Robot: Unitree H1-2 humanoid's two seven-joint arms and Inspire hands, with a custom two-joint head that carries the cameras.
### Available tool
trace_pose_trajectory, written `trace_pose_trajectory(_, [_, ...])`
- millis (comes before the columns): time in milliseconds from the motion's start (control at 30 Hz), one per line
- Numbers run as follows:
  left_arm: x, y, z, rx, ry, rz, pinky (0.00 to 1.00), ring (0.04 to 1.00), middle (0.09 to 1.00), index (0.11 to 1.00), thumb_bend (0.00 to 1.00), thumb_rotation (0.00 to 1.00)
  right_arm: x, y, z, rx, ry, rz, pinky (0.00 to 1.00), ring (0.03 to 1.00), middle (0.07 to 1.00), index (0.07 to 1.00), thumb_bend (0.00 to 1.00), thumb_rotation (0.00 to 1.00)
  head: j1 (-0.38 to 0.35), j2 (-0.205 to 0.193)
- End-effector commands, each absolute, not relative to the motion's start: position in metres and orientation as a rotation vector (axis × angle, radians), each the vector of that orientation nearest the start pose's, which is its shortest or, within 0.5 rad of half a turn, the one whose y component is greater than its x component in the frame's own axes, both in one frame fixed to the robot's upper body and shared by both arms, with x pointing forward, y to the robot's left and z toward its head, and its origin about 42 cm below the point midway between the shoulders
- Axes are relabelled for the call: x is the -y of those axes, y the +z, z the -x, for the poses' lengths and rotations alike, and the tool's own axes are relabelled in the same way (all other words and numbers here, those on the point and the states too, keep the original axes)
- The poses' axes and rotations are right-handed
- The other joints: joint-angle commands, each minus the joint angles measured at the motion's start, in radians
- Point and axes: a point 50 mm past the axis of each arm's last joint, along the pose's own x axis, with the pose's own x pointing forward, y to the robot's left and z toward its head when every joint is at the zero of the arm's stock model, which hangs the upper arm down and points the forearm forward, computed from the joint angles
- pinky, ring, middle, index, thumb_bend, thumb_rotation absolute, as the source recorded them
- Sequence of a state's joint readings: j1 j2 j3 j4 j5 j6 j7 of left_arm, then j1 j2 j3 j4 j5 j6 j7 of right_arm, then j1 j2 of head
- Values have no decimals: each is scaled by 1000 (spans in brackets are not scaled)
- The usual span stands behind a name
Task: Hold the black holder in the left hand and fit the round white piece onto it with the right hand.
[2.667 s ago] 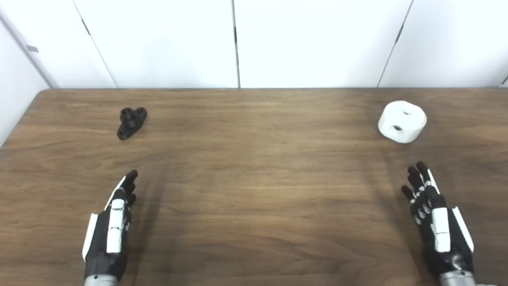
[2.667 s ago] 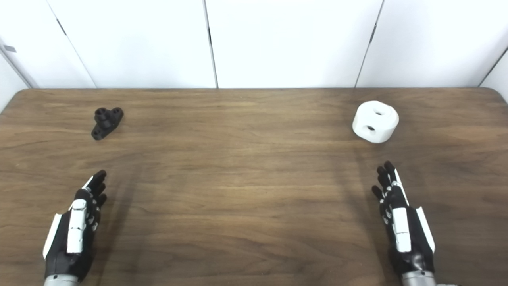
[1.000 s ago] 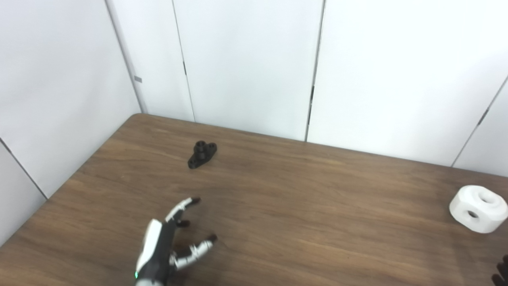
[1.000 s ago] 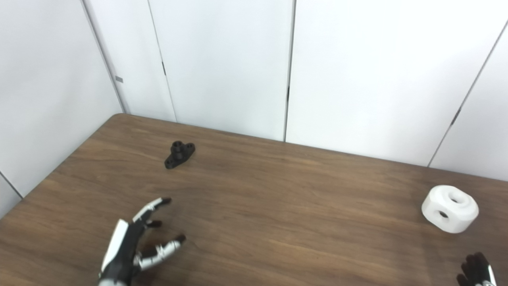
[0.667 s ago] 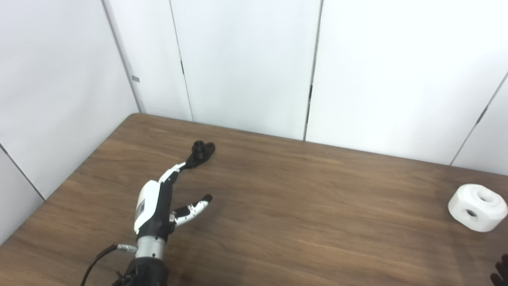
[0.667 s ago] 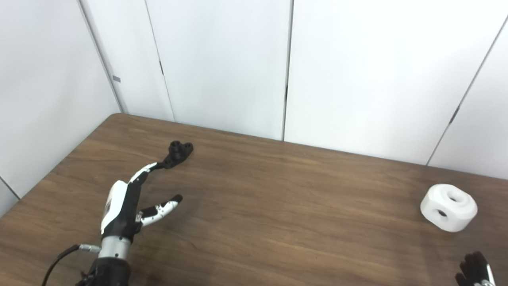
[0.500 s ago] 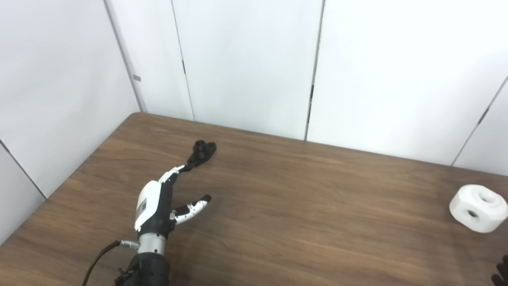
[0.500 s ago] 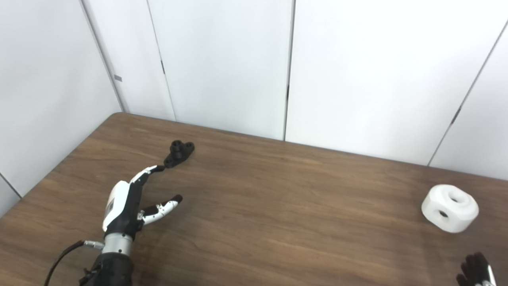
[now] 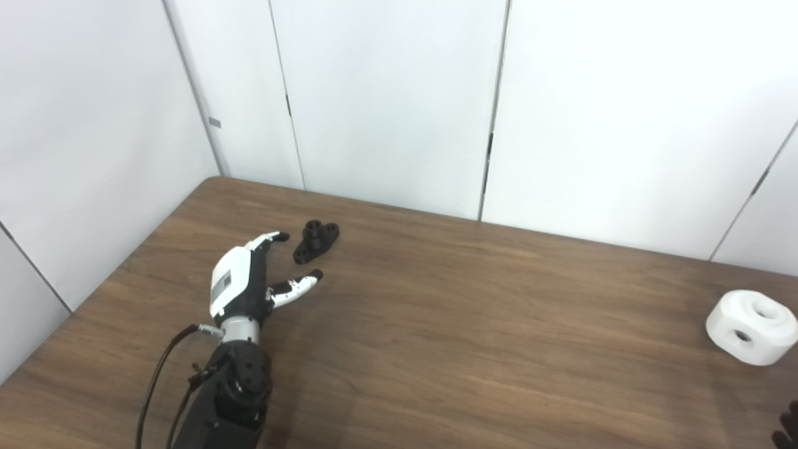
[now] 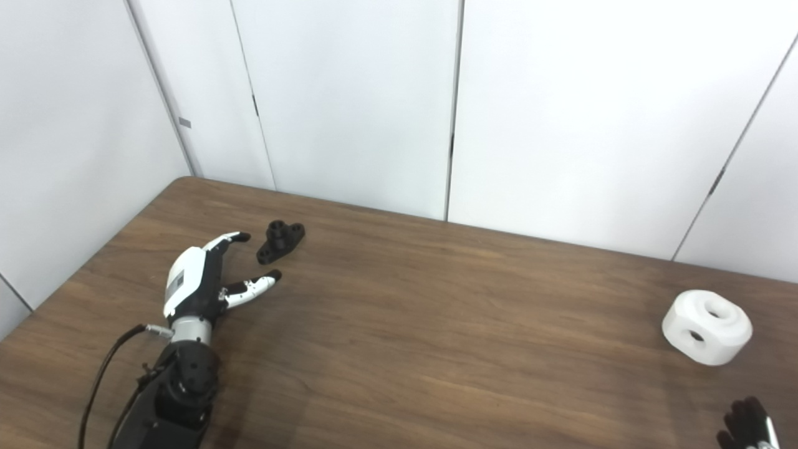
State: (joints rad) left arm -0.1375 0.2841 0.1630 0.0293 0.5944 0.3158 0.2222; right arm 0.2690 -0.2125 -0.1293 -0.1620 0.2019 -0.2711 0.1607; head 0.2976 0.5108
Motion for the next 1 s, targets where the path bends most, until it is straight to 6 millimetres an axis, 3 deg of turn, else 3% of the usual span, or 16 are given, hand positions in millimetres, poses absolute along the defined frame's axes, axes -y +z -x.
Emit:
trace_pose_trajectory(0, [-368, 171, -336, -35, 568, -896, 924, 936, 895, 800, 798, 292, 315, 85, -178, 75, -17, 61, 1000, 1000, 1000, 1000, 782, 1000, 0, -1])
trace_pose_trajectory(133, [-371, 172, -349, -59, 570, -964, 994, 941, 893, 794, 832, 332, 314, 86, -177, 70, -17, 58, 1000, 1000, 1000, 1000, 775, 1000, -4, 1])
trace_pose_trajectory(600, [-375, 182, -392, -128, 556, -1034, 1000, 941, 892, 774, 845, 345, 313, 87, -176, 58, -28, 51, 1000, 1000, 998, 1000, 802, 1000, -16, 17])
trace_pose_trajectory(733, [-371, 186, -402, -163, 558, -1014, 1000, 932, 889, 771, 840, 392, 312, 87, -175, 58, -31, 55, 1000, 1000, 991, 1000, 782, 1000, -15, 18])
trace_pose_trajectory(967, [-368, 187, -417, -191, 550, -995, 1000, 938, 889, 761, 834, 370, 311, 88, -174, 65, -25, 56, 1000, 1000, 994, 1000, 755, 1000, -19, 18])
